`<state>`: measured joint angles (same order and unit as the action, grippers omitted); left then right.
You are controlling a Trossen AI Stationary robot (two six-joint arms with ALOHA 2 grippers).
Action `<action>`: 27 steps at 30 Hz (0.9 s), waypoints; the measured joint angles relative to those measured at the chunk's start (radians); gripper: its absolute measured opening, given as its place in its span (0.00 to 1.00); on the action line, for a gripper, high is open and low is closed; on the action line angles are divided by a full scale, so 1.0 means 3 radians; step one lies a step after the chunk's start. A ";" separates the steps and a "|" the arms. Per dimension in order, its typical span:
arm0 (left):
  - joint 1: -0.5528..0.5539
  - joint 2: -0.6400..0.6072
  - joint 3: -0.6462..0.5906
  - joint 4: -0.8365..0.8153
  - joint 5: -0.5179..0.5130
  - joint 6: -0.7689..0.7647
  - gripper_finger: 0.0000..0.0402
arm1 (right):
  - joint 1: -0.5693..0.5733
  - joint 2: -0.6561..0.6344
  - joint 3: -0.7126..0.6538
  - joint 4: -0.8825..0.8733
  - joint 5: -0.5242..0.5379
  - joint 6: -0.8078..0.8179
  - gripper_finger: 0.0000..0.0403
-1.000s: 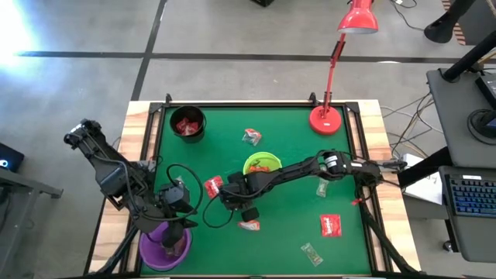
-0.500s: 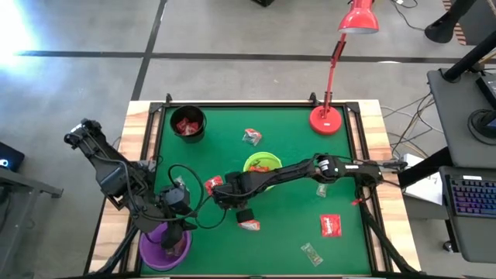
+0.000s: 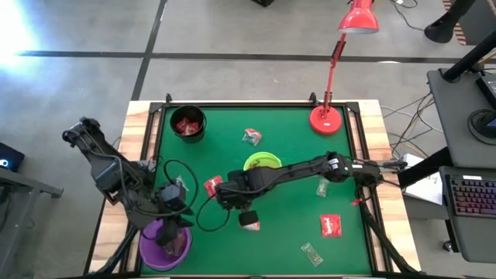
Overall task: Sort candy
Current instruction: Put the red candy into the black bucket
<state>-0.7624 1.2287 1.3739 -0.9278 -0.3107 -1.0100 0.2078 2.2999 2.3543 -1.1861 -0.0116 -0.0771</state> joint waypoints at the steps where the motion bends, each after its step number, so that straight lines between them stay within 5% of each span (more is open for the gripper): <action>1: 0.0001 -0.0026 0.0000 -0.0027 -0.0004 0.0000 0.38 | 0.0011 -0.0028 0.0000 0.0000 0.0001 0.0004 0.02; 14: 0.0131 -0.0467 0.0000 -0.0710 -0.0281 -0.0075 0.38 | 0.0050 -0.0550 0.0001 0.0309 0.0075 -0.0008 0.02; 27: 0.0679 -0.0757 0.0000 -0.0667 -0.0395 0.0007 0.48 | -0.0023 -0.0906 0.0006 0.0933 0.0850 -0.0556 0.02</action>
<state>-0.5586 1.0016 1.3739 -1.1280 -0.4291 -1.0079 0.2008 2.0281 2.3562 -0.9062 0.2434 -0.2437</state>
